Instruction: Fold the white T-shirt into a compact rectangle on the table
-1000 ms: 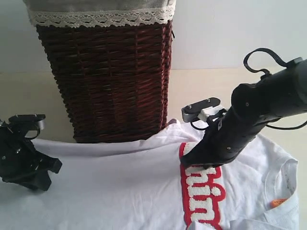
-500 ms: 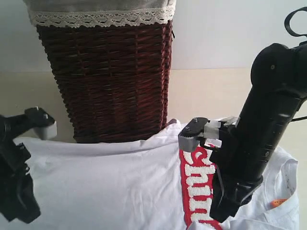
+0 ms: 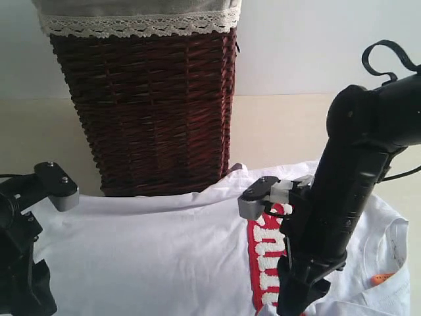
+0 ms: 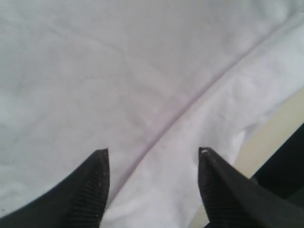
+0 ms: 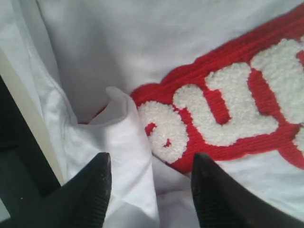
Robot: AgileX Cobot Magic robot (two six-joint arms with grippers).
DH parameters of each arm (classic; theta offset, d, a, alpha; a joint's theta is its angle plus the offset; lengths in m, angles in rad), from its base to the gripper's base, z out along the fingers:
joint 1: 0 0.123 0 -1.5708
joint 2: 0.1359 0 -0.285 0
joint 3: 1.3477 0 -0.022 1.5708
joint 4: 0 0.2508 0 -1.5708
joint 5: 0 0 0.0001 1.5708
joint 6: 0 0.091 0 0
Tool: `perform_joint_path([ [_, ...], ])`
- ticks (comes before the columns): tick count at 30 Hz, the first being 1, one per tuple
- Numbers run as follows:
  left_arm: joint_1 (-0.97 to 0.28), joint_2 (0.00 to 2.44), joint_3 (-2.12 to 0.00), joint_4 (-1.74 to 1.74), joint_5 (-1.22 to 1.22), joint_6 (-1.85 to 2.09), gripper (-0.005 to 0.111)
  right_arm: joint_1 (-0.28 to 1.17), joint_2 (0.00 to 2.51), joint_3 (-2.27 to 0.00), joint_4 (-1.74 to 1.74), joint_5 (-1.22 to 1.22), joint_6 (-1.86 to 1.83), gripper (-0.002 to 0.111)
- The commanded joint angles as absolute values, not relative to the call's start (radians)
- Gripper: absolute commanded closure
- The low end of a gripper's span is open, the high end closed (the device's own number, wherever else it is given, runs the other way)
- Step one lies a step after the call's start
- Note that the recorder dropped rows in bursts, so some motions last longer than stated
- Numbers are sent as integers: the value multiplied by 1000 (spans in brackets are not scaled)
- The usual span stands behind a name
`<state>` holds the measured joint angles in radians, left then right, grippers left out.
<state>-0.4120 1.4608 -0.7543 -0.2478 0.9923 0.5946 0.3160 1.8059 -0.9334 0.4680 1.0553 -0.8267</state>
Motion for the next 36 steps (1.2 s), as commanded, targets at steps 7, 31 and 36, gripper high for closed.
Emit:
perform_joint_path([
  [7,-418,1452,-749,-313,937,583,47,410,1875,-932,505,981,-870,57],
  [31,-418,1452,-749,-323,965,568,47,575,1496,-774,622,1221,-653,108],
  [36,-418,1452,-749,-324,1013,561,47,705,1371,-667,653,1221,-565,102],
])
